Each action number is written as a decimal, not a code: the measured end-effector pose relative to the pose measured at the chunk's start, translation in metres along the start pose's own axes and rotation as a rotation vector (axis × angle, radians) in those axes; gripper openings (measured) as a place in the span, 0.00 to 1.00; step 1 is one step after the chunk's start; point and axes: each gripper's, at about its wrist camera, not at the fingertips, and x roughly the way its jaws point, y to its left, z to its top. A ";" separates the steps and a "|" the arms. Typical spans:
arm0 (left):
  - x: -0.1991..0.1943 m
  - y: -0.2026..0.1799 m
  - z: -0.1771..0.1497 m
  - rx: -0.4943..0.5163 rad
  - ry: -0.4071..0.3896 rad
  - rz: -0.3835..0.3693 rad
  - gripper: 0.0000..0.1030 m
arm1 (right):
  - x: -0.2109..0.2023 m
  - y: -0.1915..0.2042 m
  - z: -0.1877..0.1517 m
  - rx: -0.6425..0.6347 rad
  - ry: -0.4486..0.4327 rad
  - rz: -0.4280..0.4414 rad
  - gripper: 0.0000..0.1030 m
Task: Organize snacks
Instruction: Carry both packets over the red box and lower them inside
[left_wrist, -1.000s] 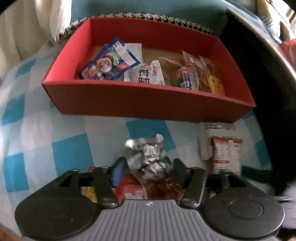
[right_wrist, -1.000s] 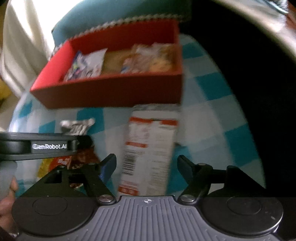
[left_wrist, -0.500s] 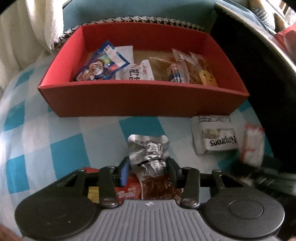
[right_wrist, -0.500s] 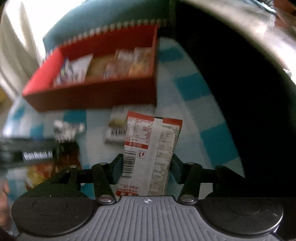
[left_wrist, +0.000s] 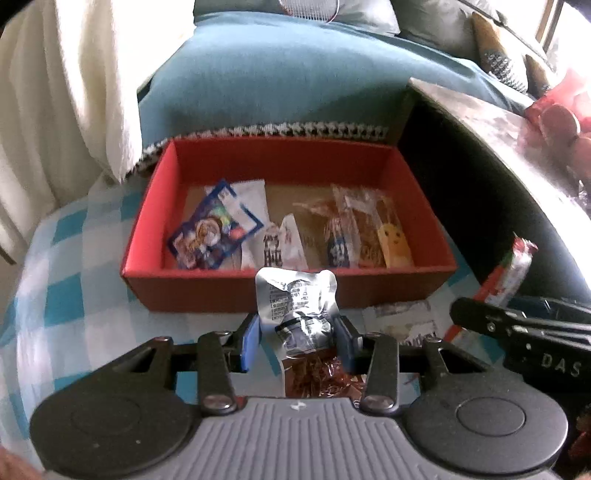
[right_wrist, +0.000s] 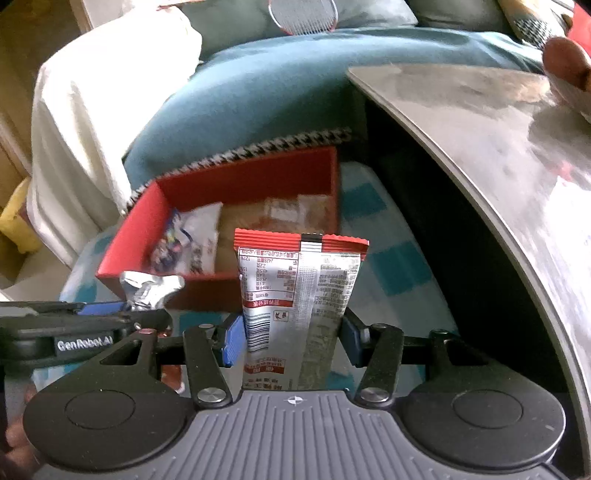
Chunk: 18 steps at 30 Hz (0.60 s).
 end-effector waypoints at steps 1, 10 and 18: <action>0.000 0.001 0.003 0.004 -0.005 0.003 0.35 | 0.001 0.003 0.003 -0.005 -0.006 0.002 0.59; 0.005 0.021 0.031 0.012 -0.065 0.035 0.35 | 0.019 0.024 0.034 -0.041 -0.031 0.002 0.59; 0.009 0.033 0.061 0.009 -0.115 0.064 0.36 | 0.038 0.033 0.066 -0.053 -0.057 0.001 0.59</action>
